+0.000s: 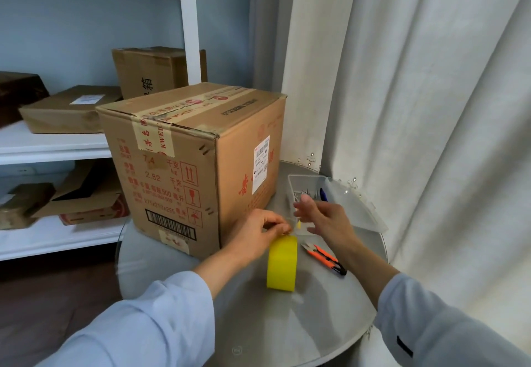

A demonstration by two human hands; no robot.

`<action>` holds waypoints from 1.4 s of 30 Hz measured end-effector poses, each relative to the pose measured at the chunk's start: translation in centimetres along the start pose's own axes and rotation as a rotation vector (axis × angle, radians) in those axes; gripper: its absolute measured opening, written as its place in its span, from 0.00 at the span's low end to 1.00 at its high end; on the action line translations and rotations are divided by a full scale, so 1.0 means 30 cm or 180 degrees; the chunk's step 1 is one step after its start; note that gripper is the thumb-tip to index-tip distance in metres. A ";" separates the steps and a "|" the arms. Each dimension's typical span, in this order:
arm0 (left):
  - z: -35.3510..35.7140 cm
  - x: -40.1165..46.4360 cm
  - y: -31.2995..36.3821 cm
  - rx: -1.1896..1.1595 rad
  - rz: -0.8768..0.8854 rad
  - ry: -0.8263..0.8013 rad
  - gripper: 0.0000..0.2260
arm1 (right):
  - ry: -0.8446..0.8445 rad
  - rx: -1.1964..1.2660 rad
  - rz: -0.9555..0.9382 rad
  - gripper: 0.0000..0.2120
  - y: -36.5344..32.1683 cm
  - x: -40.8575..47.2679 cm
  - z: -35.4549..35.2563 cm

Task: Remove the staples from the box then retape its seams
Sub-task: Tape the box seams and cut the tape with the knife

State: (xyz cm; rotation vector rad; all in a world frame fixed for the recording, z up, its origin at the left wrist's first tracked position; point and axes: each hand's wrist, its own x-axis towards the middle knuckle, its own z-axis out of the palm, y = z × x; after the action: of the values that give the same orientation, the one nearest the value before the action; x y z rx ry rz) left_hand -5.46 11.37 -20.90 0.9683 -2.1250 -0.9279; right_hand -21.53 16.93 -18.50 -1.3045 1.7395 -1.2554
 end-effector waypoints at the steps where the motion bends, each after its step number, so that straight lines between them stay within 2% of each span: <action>1: 0.001 0.001 0.001 -0.0024 -0.0007 0.0012 0.05 | -0.0228 0.0206 -0.0051 0.12 -0.021 -0.006 0.002; 3: 0.006 -0.001 0.014 -0.0128 0.0028 0.0016 0.06 | -0.0499 0.0281 -0.0145 0.04 -0.041 -0.020 0.002; 7: 0.011 -0.008 0.036 -0.0247 -0.0057 0.0002 0.06 | -0.0296 0.0094 -0.0277 0.02 -0.048 -0.019 0.004; 11: 0.023 0.000 0.046 -0.0453 -0.0449 -0.0140 0.05 | 0.0038 -0.0808 -0.0514 0.04 -0.036 0.011 0.013; 15: 0.033 0.019 0.062 -0.0296 -0.0854 -0.0166 0.08 | 0.0156 -0.1285 -0.0602 0.06 -0.018 0.005 0.020; 20: 0.048 0.036 0.061 -0.0257 -0.1272 -0.0378 0.12 | 0.0157 -0.1365 -0.0592 0.11 -0.003 -0.004 0.019; 28: 0.083 0.053 0.064 -0.0433 -0.1467 -0.0515 0.13 | 0.0095 -0.1808 -0.0507 0.05 0.010 0.003 0.008; 35: 0.093 0.081 0.075 -0.0254 -0.1589 -0.0618 0.11 | 0.0408 -0.2024 -0.0441 0.04 0.047 -0.012 0.020; 38: 0.081 0.077 0.080 0.0038 -0.1707 -0.0654 0.12 | 0.0533 -0.1976 -0.0374 0.05 0.052 -0.012 0.017; 42: 0.074 0.024 0.021 -0.0415 -0.1946 -0.0761 0.12 | 0.0729 -0.1863 -0.0104 0.06 0.049 -0.008 -0.028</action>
State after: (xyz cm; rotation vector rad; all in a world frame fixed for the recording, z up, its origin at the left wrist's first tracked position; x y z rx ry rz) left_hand -7.76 11.85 -21.48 1.5419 -1.9434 -1.5202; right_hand -22.72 17.52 -19.60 -1.5516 2.3761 -0.9714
